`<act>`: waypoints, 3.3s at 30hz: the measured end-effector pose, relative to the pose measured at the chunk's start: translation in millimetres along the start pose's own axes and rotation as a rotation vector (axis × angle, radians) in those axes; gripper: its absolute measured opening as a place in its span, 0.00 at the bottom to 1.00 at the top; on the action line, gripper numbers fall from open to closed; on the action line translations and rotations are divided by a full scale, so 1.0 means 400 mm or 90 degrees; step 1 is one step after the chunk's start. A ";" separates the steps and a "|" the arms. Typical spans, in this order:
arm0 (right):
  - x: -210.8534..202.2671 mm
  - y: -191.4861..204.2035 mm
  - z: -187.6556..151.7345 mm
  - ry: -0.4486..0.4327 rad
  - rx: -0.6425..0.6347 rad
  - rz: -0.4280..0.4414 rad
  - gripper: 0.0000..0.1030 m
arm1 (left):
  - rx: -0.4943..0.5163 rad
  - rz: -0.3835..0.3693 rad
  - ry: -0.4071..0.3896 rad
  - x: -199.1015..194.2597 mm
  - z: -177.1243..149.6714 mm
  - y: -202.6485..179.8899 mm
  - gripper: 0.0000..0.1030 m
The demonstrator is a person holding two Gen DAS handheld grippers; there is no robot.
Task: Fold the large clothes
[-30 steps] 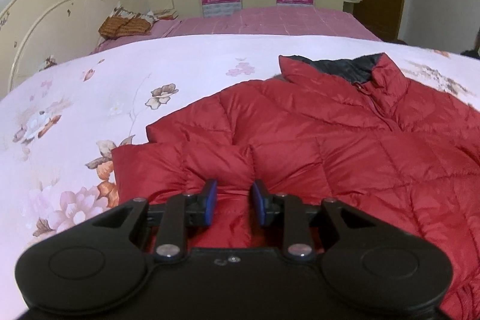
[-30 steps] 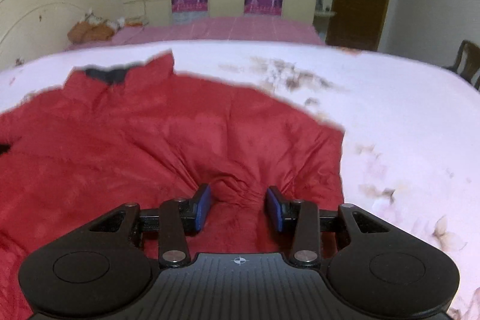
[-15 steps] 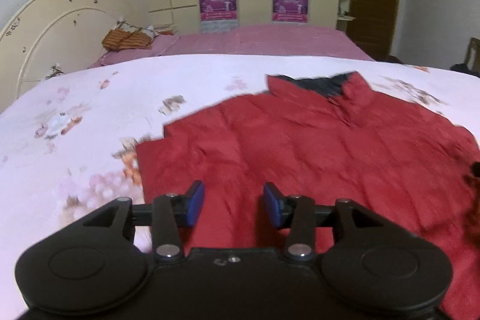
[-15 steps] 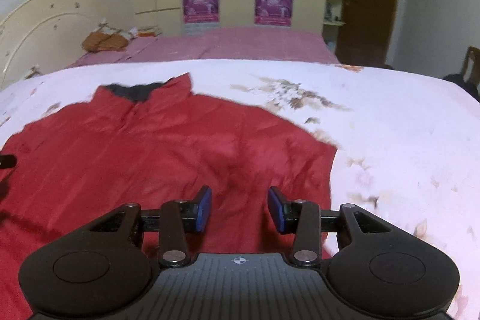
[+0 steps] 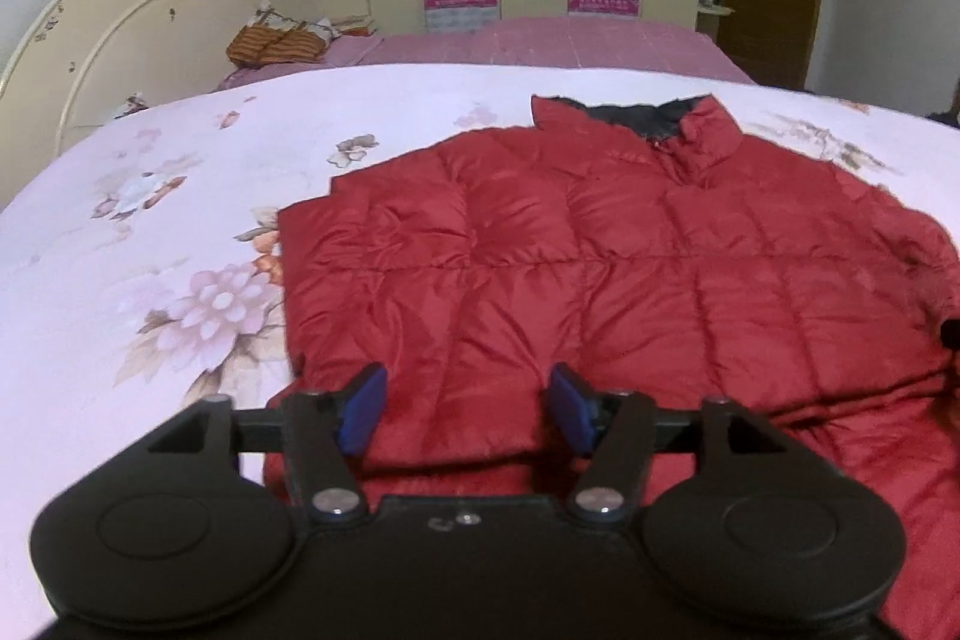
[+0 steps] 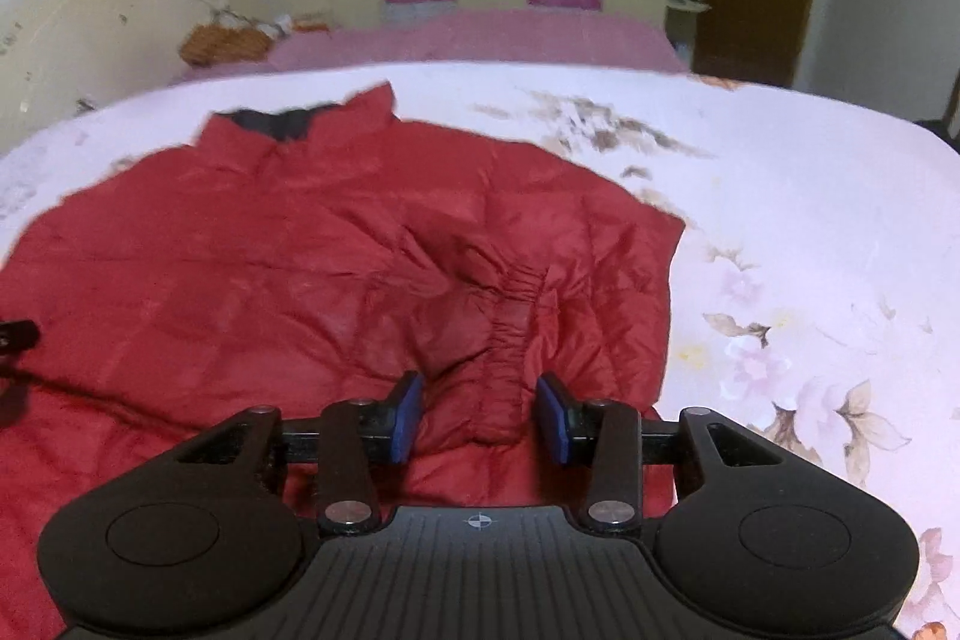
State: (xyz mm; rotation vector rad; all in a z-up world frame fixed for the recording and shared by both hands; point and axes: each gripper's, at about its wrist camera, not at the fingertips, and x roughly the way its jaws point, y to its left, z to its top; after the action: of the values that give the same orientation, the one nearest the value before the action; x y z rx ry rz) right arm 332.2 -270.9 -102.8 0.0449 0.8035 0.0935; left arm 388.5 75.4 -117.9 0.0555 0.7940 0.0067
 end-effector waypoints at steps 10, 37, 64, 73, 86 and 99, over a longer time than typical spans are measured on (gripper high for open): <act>-0.103 -0.002 -0.059 -0.001 0.008 0.080 0.90 | 0.003 0.000 0.015 -0.123 -0.063 -0.045 0.72; -0.438 0.038 -0.390 0.041 0.012 -0.047 0.91 | 0.064 -0.057 0.036 -0.342 -0.341 0.117 0.78; -0.527 0.011 -0.526 0.093 0.124 0.033 0.12 | -0.102 -0.212 0.120 -0.405 -0.477 0.267 0.07; -0.599 0.034 -0.441 0.000 0.088 0.037 0.08 | -0.151 -0.253 0.013 -0.476 -0.384 0.285 0.06; -0.482 0.019 -0.127 -0.132 0.050 0.043 0.08 | -0.151 -0.227 -0.117 -0.379 -0.095 0.247 0.06; -0.244 -0.043 0.114 -0.150 0.056 0.052 0.08 | -0.159 -0.181 -0.134 -0.180 0.108 0.204 0.06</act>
State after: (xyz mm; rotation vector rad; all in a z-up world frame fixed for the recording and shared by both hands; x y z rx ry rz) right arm 298.8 -298.2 -2.4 0.1689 0.5705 0.1278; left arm 369.9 152.8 -32.0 -0.2894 0.5798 -0.1662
